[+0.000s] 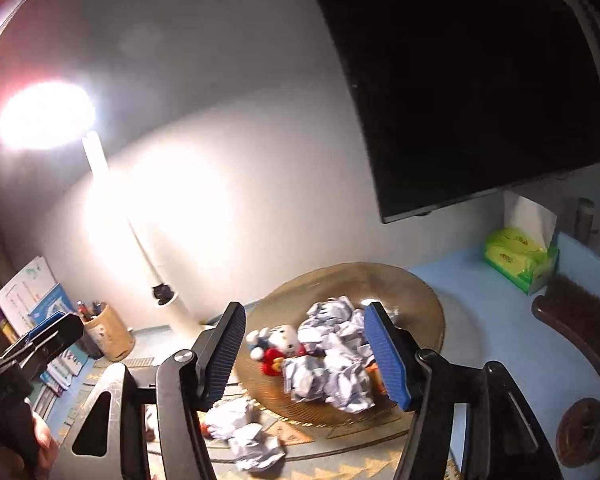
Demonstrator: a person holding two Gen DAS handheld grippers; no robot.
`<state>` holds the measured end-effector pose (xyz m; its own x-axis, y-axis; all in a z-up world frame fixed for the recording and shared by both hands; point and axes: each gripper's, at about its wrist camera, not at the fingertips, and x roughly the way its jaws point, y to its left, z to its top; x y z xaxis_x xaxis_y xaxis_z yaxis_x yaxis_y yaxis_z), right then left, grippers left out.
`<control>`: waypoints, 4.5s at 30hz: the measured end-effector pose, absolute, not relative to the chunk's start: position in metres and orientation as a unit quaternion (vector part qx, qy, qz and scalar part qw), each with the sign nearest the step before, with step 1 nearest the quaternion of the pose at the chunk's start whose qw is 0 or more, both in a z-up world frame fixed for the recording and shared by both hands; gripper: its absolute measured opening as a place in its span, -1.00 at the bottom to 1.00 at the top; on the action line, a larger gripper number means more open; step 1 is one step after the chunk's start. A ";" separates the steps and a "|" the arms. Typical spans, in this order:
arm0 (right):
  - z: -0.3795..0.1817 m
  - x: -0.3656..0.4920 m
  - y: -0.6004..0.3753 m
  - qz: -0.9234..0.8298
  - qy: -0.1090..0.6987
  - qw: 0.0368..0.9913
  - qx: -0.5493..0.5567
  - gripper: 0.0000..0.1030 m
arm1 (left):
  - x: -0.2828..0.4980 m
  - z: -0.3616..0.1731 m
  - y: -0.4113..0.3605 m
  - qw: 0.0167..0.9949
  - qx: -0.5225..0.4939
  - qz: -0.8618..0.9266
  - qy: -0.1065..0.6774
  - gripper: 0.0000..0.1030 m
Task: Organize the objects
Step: 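Move both empty grippers back toward the pink snack box and dango plush, then grasp the pink-white-green dango plush with the left gripper while the right grasps the pink snack box, then carry the dango plush and snack box over the bowl and release both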
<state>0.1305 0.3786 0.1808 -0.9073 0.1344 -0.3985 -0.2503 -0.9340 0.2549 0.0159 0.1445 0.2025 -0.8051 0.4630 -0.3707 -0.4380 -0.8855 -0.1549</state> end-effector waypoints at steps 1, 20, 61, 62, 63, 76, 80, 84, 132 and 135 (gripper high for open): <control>0.181 0.133 0.366 0.966 0.147 0.089 -0.195 0.22 | 0.024 0.204 0.127 0.224 -0.202 0.953 -0.037 0.85; 0.026 0.117 0.225 0.927 0.064 -0.048 -0.366 0.22 | 0.047 0.034 -0.010 0.099 -0.349 0.931 -0.050 0.95; 0.007 0.064 0.222 0.892 0.044 -0.039 -0.448 -0.22 | -0.009 0.027 0.078 0.174 -0.423 0.886 0.078 -0.15; 0.009 0.071 0.221 0.893 0.043 -0.041 -0.446 -0.22 | -0.002 0.029 0.076 0.174 -0.427 0.884 0.070 -0.15; 0.013 0.080 0.219 0.895 0.037 -0.038 -0.443 -0.22 | 0.006 0.030 0.074 0.172 -0.432 0.883 0.063 -0.15; 0.010 0.121 0.245 0.904 0.065 -0.029 -0.421 -0.22 | 0.041 0.018 0.068 0.185 -0.480 0.856 0.038 0.30; 0.005 0.116 0.248 0.898 0.073 -0.021 -0.434 -0.18 | 0.035 0.020 0.075 0.203 -0.474 0.856 0.046 0.39; 0.007 0.118 0.249 0.901 0.074 -0.017 -0.426 0.22 | 0.032 0.013 0.090 0.207 -0.471 0.854 0.078 0.38; 0.044 0.122 0.263 0.950 0.061 0.019 -0.307 -0.22 | 0.027 0.040 0.115 0.207 -0.340 0.917 -0.009 -0.18; 0.067 0.130 0.289 0.945 0.112 0.018 -0.307 -0.22 | 0.027 0.072 0.127 0.226 -0.323 0.919 -0.017 -0.18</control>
<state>0.1296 0.2888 0.0675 -0.8103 -0.0346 -0.5851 -0.1030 -0.9743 0.2003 0.0270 0.1272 0.0716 -0.6891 0.4272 -0.5853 -0.4051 -0.8969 -0.1776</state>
